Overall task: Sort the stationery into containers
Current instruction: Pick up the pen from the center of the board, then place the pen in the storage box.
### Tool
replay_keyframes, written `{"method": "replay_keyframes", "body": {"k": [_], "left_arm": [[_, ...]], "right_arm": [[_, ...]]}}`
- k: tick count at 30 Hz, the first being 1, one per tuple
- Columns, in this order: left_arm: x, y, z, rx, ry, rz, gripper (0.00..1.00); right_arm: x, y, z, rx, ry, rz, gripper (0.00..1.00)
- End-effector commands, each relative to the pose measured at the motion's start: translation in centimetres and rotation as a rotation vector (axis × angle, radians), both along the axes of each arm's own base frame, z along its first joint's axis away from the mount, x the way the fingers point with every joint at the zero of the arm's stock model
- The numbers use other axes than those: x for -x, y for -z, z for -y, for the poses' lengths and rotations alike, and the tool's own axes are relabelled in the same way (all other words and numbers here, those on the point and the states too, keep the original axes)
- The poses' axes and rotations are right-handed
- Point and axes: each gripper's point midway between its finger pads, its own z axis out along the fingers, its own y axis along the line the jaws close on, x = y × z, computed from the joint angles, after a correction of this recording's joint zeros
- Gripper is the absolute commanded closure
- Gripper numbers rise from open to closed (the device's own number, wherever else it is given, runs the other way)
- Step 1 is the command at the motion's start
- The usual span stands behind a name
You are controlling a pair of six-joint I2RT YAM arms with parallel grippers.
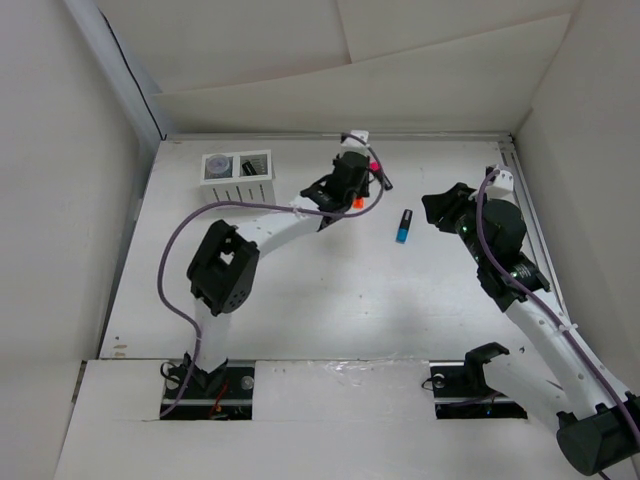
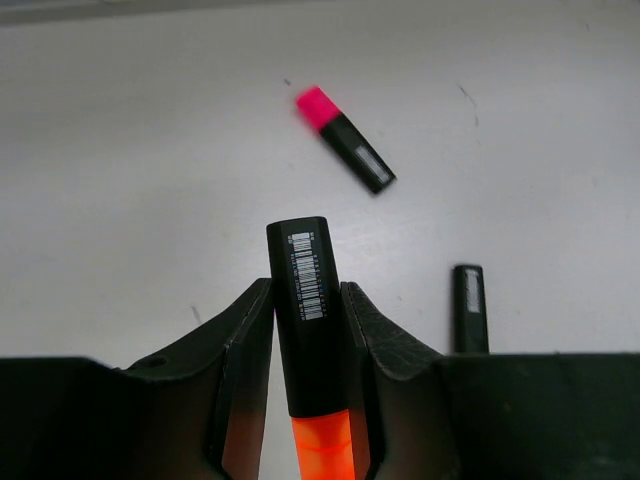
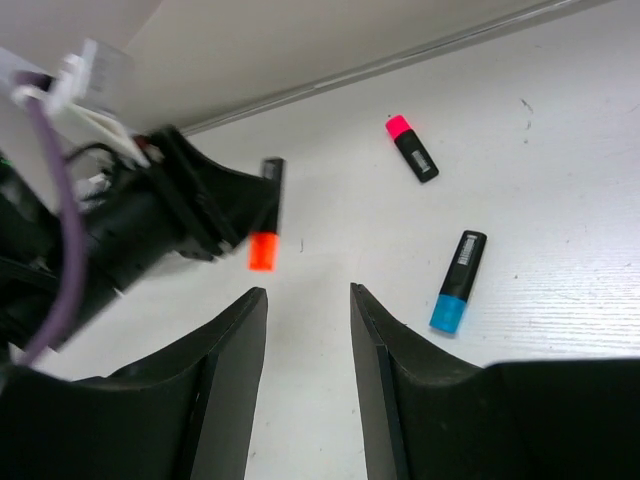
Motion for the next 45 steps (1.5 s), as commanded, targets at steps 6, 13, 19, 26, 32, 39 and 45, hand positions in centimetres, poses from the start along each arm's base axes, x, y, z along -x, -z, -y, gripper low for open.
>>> {"method": "replay_keyframes", "body": {"k": [6,13,19,26,32,39,45], "left_arm": [[-6.5,-9.4,-15.3,0.126,-0.322,0.163,0.93],[-10.1,-10.9,-27.1,0.117,-0.562,0.209,0.93],[-10.3,-11.2,-30.8,0.020,-0.695,0.265,0.93],[-10.6,-9.9,-32.5,-0.052,-0.777,0.288,0.93],[-11.1,-8.0,-33.4,-0.127,-0.825,0.283,0.93],[-11.4,-7.4,-33.0,-0.144,-0.821,0.293,0.93],[-11.0,-7.7,-32.4,-0.159,-0.818,0.313,0.93]], "right_arm": [[0.3,-1.0,-0.3,-0.016,-0.027,0.034,0.55],[0.2,-0.7,-0.5,-0.014,-0.036,0.025,0.55],[-0.1,-0.3,-0.8,-0.012,-0.046,0.014,0.55],[-0.2,0.0,-1.1,-0.010,-0.055,0.005,0.55],[-0.5,0.1,-1.1,-0.010,-0.055,0.003,0.55],[-0.6,0.2,-1.4,-0.011,-0.065,0.003,0.55],[-0.7,0.0,-1.4,-0.014,-0.065,0.012,0.55]]}}
